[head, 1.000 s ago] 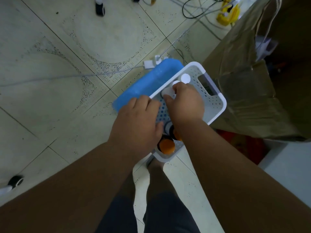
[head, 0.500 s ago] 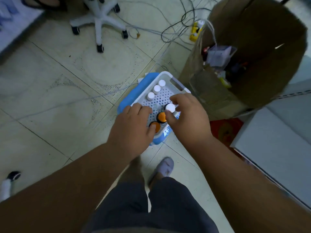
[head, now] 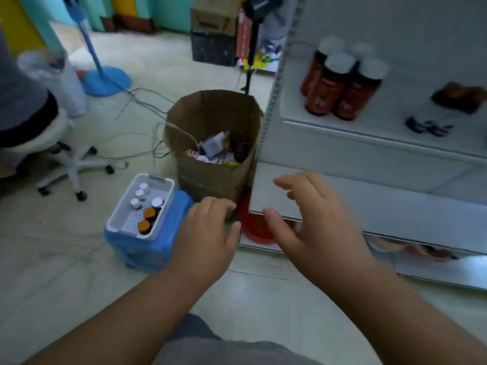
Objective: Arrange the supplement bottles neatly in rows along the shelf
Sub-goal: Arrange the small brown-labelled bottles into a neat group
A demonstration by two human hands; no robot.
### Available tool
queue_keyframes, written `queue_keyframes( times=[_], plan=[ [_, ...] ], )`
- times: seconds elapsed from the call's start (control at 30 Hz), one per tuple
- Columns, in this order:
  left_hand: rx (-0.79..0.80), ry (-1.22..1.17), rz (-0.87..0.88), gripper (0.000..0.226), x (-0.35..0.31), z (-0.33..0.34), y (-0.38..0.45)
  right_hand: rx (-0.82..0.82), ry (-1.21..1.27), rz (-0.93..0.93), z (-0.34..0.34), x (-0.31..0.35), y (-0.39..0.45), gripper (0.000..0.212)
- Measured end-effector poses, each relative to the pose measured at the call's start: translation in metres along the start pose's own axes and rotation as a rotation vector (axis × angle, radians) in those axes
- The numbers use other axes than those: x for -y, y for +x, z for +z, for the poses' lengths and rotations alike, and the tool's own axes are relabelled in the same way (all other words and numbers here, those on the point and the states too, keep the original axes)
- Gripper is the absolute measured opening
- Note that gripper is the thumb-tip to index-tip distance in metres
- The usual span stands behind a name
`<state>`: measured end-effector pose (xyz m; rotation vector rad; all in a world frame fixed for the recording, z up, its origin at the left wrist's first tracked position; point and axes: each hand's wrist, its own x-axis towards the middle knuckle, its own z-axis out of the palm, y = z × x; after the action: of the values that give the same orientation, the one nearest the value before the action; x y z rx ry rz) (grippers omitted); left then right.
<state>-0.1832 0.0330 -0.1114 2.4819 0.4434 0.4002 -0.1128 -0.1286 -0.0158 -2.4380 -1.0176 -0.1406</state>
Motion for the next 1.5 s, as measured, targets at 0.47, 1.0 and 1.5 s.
queue_keyframes(
  times=[0.47,1.0,1.5],
  plan=[
    [0.410,-0.046,0.689,0.034,-0.362,0.162,0.023,-0.556,-0.230,0.436,-0.252,-0.199,-0.176,0.040],
    [0.517,-0.066,0.791,0.045,-0.599,0.348,0.136,-0.458,-0.232,0.671,-0.381,-0.485,-0.162,0.032],
    [0.270,0.158,0.515,0.062,-0.775,0.518,0.160,-0.241,-0.104,0.421,-0.476,-0.774,-0.162,0.025]
  ],
)
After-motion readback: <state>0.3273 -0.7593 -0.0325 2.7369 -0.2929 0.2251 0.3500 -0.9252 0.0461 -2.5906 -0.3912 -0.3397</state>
